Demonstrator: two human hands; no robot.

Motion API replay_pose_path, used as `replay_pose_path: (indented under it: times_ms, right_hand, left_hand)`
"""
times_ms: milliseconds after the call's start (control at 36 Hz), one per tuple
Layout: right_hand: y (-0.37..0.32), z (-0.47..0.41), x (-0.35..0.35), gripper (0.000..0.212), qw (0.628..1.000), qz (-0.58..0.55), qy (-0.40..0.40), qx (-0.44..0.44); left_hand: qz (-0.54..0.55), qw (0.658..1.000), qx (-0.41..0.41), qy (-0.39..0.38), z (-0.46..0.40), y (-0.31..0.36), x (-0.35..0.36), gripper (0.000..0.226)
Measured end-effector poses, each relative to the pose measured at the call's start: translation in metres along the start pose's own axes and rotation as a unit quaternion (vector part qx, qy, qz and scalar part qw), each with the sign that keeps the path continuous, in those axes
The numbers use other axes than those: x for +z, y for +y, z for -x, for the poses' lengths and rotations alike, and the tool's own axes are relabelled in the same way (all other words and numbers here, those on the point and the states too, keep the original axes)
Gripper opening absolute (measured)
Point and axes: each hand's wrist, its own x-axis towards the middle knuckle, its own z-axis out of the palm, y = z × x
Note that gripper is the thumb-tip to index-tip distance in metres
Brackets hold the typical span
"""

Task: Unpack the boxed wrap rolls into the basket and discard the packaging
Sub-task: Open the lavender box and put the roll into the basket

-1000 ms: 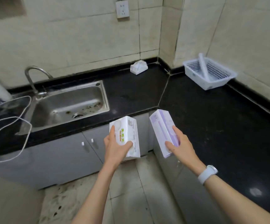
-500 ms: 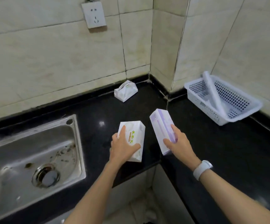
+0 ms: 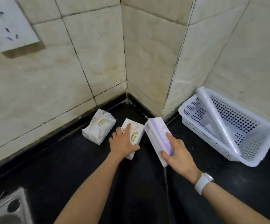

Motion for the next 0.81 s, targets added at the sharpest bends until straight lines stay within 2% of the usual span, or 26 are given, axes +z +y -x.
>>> replay_pose_path:
  times_ms: [167,306,417,528,639,722,806]
  right_hand:
    - [-0.012,-0.052,0.005,0.072,1.0,0.024,0.0,0.01]
    - [-0.018,-0.077,0.013,0.073,1.0,0.017,-0.001,0.005]
    - [-0.023,-0.09,0.021,0.074,1.0,0.003,0.003,-0.003]
    - [-0.026,-0.097,0.024,0.073,1.0,0.002,0.004,-0.01]
    - [-0.027,-0.099,0.024,0.073,1.0,0.003,-0.003,-0.008]
    - [-0.025,-0.097,0.022,0.073,1.0,-0.004,-0.006,-0.004]
    - [-0.023,-0.093,0.021,0.073,1.0,-0.005,-0.008,-0.001]
  left_hand:
    - [-0.029,0.997,0.065,0.036,-0.075,-0.001,-0.002,0.094]
    - [-0.031,0.995,0.05,0.077,-0.114,-0.001,-0.007,0.08]
    - [-0.041,0.994,0.088,0.054,-0.138,-0.01,-0.013,0.072]
    - [-0.1,0.985,0.134,0.047,-0.143,-0.007,-0.015,0.064]
    - [-0.058,0.992,0.11,-0.008,-0.141,-0.014,-0.021,0.063]
    - [-0.079,0.988,0.124,-0.04,-0.135,-0.027,-0.025,0.07]
    - [-0.069,0.991,0.103,-0.057,-0.127,-0.04,-0.029,0.088]
